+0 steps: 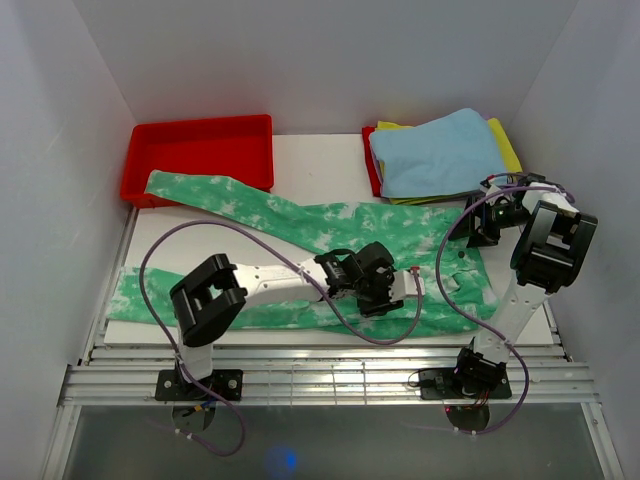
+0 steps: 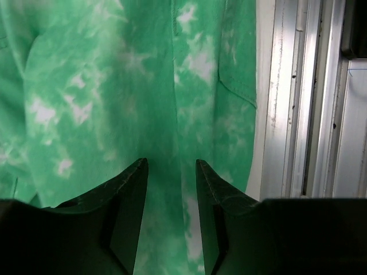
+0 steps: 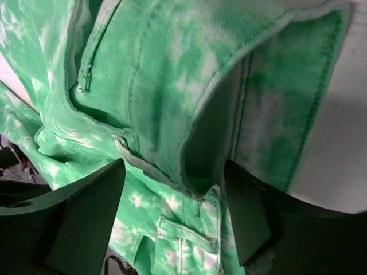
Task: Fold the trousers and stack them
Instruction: Flatten the trousers out
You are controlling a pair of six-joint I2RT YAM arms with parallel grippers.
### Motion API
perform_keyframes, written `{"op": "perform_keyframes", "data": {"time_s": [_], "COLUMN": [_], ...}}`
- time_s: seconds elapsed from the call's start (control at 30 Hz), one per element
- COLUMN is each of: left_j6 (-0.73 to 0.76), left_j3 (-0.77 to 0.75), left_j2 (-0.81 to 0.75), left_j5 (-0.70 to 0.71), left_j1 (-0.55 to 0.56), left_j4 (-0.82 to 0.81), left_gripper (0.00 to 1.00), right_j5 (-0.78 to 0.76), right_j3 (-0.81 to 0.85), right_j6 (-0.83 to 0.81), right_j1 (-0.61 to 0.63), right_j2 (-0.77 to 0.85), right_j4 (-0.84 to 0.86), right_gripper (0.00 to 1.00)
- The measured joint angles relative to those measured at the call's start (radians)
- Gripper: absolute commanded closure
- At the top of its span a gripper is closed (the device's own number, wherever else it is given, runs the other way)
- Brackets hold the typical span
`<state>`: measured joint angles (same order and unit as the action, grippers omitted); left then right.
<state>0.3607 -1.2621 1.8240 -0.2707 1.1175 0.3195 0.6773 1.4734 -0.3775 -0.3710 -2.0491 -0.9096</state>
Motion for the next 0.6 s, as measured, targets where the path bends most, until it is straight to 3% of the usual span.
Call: {"op": "perform_keyframes", "data": {"time_s": [0.3,0.33,0.37,0.4,0.43,0.47,0.5,0.6], "left_j6": [-0.006,-0.011,-0.014,-0.017,-0.022,-0.027,-0.034,-0.033], "left_j3": [-0.022,-0.022,-0.025,-0.031,-0.039,-0.050,-0.057,-0.093], "left_j2": [0.084,0.084,0.084,0.084,0.084,0.087,0.090,0.152], "left_j5": [0.050,0.048,0.047,0.048,0.048,0.047,0.047,0.066], "left_j1": [0.064,0.066,0.072,0.083,0.097,0.108,0.113,0.115], "left_j4": [-0.074,-0.077,-0.079,-0.078,-0.077,-0.077,-0.077,-0.088], "left_gripper": [0.48,0.49,0.48,0.47,0.37,0.37,0.41,0.74], "right_j5": [0.003,0.003,0.004,0.024,0.034,0.037,0.037,0.037], "right_j3": [0.000,0.000,-0.001,-0.010,-0.010,-0.011,-0.011,-0.011], "right_j6": [0.027,0.030,0.031,0.039,0.042,0.046,0.048,0.052], "right_j1": [0.000,0.000,0.000,0.000,0.000,0.000,0.000,0.000], "right_j2": [-0.028,-0.028,-0.028,-0.028,-0.027,-0.027,-0.027,-0.028], "right_j4": [0.006,0.007,0.009,0.012,0.014,0.015,0.016,0.017], "right_gripper": [0.19,0.06,0.04,0.07,0.07,0.07,0.07,0.09]}}
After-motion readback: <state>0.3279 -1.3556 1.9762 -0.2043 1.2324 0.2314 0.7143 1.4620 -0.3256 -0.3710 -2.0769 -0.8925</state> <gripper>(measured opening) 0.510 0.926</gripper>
